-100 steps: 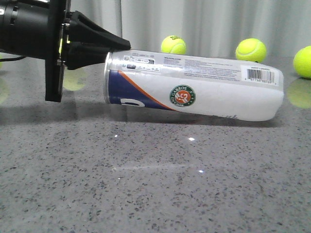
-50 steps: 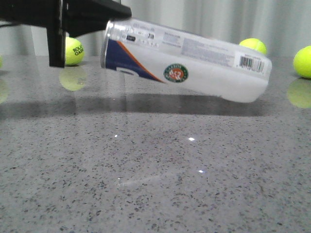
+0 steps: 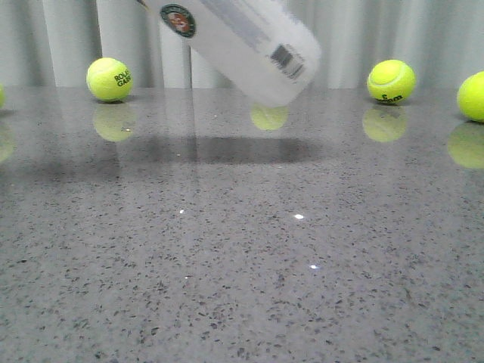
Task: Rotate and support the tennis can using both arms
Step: 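Lift the can's end with the left gripper, tilting it upright, then set the can upright on its base and open the left gripper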
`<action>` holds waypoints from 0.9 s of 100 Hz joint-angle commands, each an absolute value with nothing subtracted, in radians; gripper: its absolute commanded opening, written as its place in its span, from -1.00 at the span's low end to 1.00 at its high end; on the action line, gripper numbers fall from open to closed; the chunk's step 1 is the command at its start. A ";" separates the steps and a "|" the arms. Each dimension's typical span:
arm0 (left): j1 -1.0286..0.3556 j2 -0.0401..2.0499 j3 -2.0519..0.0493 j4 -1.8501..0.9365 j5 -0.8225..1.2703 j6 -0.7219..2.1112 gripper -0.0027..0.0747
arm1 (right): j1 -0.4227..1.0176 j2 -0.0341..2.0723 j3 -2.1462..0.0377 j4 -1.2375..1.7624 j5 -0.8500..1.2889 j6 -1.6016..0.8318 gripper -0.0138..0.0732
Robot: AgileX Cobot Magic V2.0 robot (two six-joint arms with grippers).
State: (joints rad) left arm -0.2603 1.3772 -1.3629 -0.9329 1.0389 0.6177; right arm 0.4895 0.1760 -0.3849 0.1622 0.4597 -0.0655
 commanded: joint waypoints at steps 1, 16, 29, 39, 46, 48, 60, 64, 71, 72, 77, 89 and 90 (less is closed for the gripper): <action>-0.293 1.344 -1.470 -0.811 1.030 0.510 -0.98 | 0.482 0.186 -0.410 0.167 0.388 -0.070 -0.84; -0.393 1.344 -1.583 -0.500 1.044 0.350 -0.98 | 0.482 0.186 -0.410 0.167 0.388 -0.070 -0.84; -0.501 1.344 -1.647 -0.210 1.106 0.212 -0.98 | 0.482 0.186 -0.410 0.167 0.388 -0.070 -0.84; -0.580 1.348 -1.686 -0.055 1.179 0.138 -0.98 | 0.482 0.186 -0.410 0.167 0.388 -0.070 -0.84; -0.625 1.359 -1.713 0.029 1.243 0.099 -0.98 | 0.482 0.186 -0.410 0.167 0.388 -0.070 -0.84; -0.635 1.361 -1.721 0.039 1.261 0.099 -0.98 | 0.482 0.186 -0.410 0.167 0.388 -0.070 -0.84; -0.666 1.382 -1.732 0.011 1.278 0.099 -0.98 | 0.482 0.186 -0.410 0.167 0.388 -0.070 -0.84; -0.674 1.391 -1.732 0.000 1.278 0.101 -0.98 | 0.482 0.186 -0.410 0.167 0.388 -0.070 -0.84; -0.675 1.405 -1.732 -0.009 1.278 0.103 -0.98 | 0.482 0.186 -0.410 0.167 0.388 -0.070 -0.84; -0.675 1.408 -1.732 -0.013 1.278 0.103 -0.98 | 0.482 0.186 -0.410 0.167 0.388 -0.070 -0.84; -0.675 1.422 -1.732 -0.027 1.278 0.111 -0.98 | 0.482 0.186 -0.410 0.167 0.388 -0.070 -0.84; -0.675 1.451 -1.734 -0.029 1.278 0.111 -0.98 | 0.482 0.186 -0.410 0.167 0.388 -0.070 -0.84; -0.675 1.451 -1.734 -0.029 1.278 0.111 -0.98 | 0.482 0.186 -0.410 0.167 0.388 -0.070 -0.84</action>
